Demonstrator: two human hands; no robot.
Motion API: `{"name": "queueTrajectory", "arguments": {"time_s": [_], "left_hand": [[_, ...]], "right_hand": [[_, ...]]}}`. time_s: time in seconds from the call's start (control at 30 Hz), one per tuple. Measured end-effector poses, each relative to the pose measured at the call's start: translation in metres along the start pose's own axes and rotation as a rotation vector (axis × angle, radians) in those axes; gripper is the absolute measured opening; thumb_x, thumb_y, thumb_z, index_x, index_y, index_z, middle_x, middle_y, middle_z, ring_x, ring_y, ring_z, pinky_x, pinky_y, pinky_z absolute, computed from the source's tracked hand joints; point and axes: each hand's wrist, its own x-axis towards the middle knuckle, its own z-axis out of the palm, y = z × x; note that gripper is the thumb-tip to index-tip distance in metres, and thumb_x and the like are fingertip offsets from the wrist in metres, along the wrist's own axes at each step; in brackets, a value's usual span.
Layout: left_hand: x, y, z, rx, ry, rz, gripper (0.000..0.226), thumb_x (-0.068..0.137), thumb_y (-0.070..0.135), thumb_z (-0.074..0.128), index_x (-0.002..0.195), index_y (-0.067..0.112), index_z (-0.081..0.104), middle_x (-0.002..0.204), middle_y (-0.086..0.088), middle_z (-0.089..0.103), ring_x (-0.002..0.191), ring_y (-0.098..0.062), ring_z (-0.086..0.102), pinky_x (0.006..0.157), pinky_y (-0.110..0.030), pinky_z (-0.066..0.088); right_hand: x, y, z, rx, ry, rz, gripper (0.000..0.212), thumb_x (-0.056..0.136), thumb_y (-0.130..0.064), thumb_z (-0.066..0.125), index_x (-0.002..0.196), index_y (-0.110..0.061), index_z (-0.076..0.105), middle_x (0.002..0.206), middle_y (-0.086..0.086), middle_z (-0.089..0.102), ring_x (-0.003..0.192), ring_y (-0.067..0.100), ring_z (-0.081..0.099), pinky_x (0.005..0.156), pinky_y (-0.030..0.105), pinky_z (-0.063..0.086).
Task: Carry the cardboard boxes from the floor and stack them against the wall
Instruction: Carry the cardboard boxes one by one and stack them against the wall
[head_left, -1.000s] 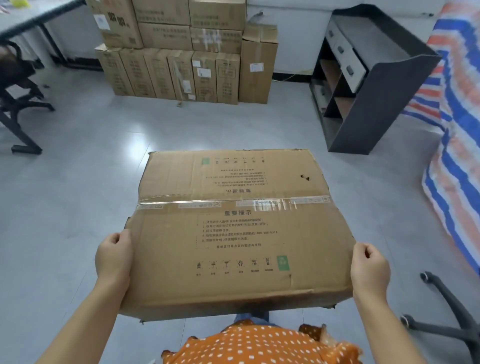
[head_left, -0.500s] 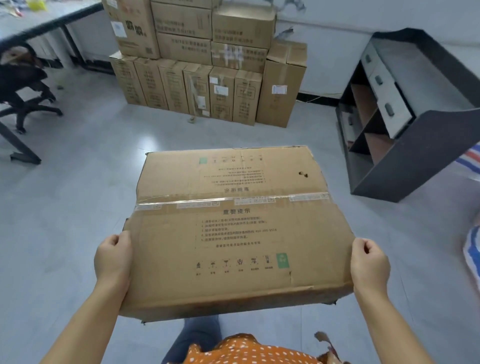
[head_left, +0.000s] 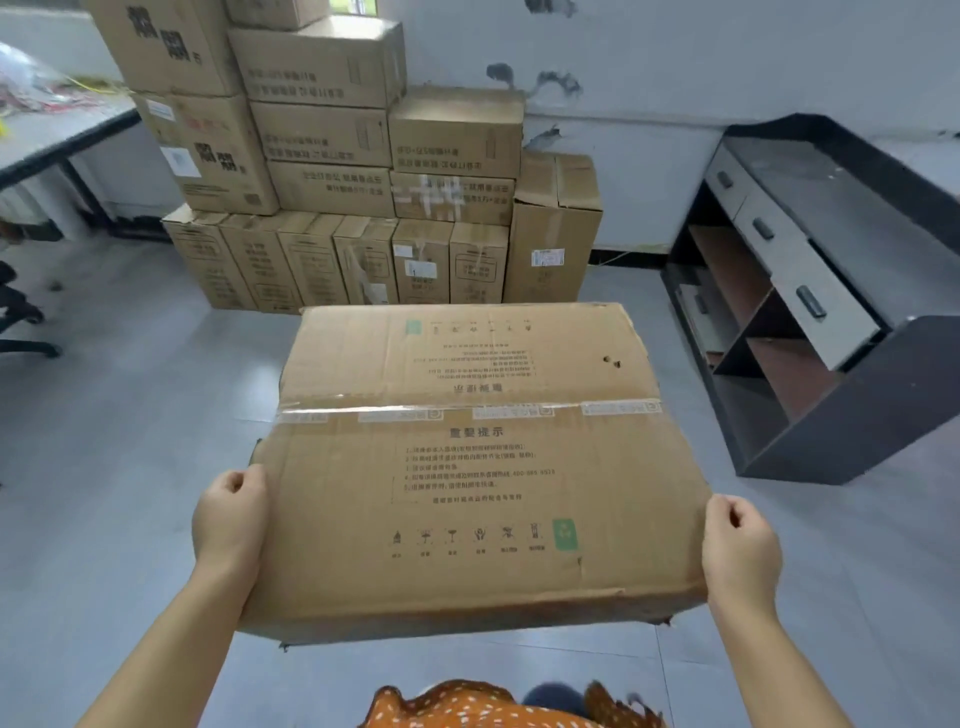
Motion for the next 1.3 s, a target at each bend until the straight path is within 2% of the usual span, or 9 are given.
{"name": "queueTrajectory", "arguments": {"time_s": [0.1, 0.2, 0.37, 0.6, 0.87, 0.93, 1.07, 1.17, 1.3], "left_hand": [[0.044, 0.027, 0.025, -0.008, -0.02, 0.012, 0.026, 0.083, 0.027, 0.041, 0.07, 0.004, 0.044, 0.066, -0.01, 0.037, 0.058, -0.022, 0.027, 0.054, -0.033, 0.023], [0.085, 0.045, 0.06, -0.015, -0.031, -0.045, 0.027, 0.086, 0.025, 0.043, 0.073, 0.002, 0.048, 0.066, -0.009, 0.037, 0.06, -0.022, 0.027, 0.055, -0.033, 0.023], [0.157, 0.079, 0.128, -0.015, -0.004, -0.099, 0.031, 0.091, 0.023, 0.045, 0.064, 0.007, 0.043, 0.062, -0.007, 0.038, 0.059, -0.023, 0.028, 0.053, -0.034, 0.023], [0.247, 0.146, 0.213, -0.035, 0.078, -0.117, 0.036, 0.092, 0.021, 0.043, 0.059, 0.011, 0.034, 0.059, -0.007, 0.034, 0.057, -0.022, 0.026, 0.053, -0.034, 0.021], [0.331, 0.206, 0.286, -0.051, 0.103, -0.157, 0.033, 0.09, 0.019, 0.042, 0.061, 0.014, 0.028, 0.061, -0.004, 0.026, 0.06, -0.02, 0.021, 0.054, -0.033, 0.018], [0.365, 0.216, 0.299, -0.055, 0.102, -0.159, 0.031, 0.089, 0.02, 0.042, 0.062, 0.01, 0.033, 0.062, -0.005, 0.029, 0.061, -0.021, 0.023, 0.054, -0.033, 0.018], [0.448, 0.239, 0.327, -0.067, 0.099, -0.136, 0.032, 0.089, 0.023, 0.043, 0.081, -0.006, 0.052, 0.074, -0.01, 0.043, 0.064, -0.021, 0.032, 0.054, -0.034, 0.025], [0.519, 0.276, 0.346, -0.12, 0.059, -0.07, 0.029, 0.085, 0.025, 0.043, 0.078, -0.003, 0.052, 0.074, -0.011, 0.04, 0.068, -0.022, 0.031, 0.055, -0.034, 0.024], [0.608, 0.344, 0.359, -0.209, -0.006, 0.021, 0.018, 0.086, 0.021, 0.045, 0.081, 0.007, 0.056, 0.076, -0.011, 0.042, 0.071, -0.021, 0.033, 0.055, -0.033, 0.023]], "right_hand": [[0.034, -0.023, 0.032, 0.0, 0.0, -0.002, 0.035, 0.096, -0.019, 0.041, 0.061, -0.014, 0.041, 0.056, 0.001, 0.034, 0.054, 0.017, 0.03, 0.052, 0.03, 0.021], [0.078, -0.041, 0.068, -0.025, -0.005, 0.023, 0.031, 0.094, -0.018, 0.041, 0.066, -0.003, 0.044, 0.059, 0.004, 0.037, 0.056, 0.02, 0.031, 0.053, 0.032, 0.023], [0.164, -0.081, 0.141, -0.053, -0.077, 0.007, 0.032, 0.092, -0.014, 0.039, 0.062, -0.012, 0.029, 0.058, 0.005, 0.026, 0.055, 0.019, 0.023, 0.055, 0.033, 0.018], [0.307, -0.151, 0.23, -0.074, -0.155, -0.063, 0.03, 0.095, -0.018, 0.039, 0.078, 0.001, 0.054, 0.066, 0.011, 0.046, 0.06, 0.02, 0.038, 0.055, 0.032, 0.026], [0.416, -0.221, 0.306, -0.072, -0.153, -0.054, 0.025, 0.091, -0.016, 0.039, 0.079, 0.002, 0.052, 0.066, 0.008, 0.042, 0.061, 0.02, 0.033, 0.056, 0.032, 0.024], [0.433, -0.239, 0.33, -0.061, -0.15, -0.036, 0.024, 0.09, -0.017, 0.039, 0.075, -0.004, 0.053, 0.066, 0.005, 0.045, 0.061, 0.02, 0.035, 0.057, 0.032, 0.026], [0.463, -0.283, 0.385, 0.001, -0.091, -0.052, 0.027, 0.089, -0.016, 0.04, 0.064, -0.018, 0.05, 0.062, -0.004, 0.045, 0.057, 0.015, 0.035, 0.052, 0.03, 0.025], [0.484, -0.327, 0.427, 0.051, -0.024, -0.061, 0.029, 0.089, -0.014, 0.04, 0.061, -0.02, 0.047, 0.06, -0.003, 0.042, 0.055, 0.015, 0.033, 0.051, 0.03, 0.023], [0.509, -0.391, 0.468, 0.099, 0.047, -0.096, 0.026, 0.09, -0.018, 0.04, 0.069, -0.019, 0.057, 0.063, -0.003, 0.047, 0.058, 0.015, 0.037, 0.051, 0.03, 0.026]]}}
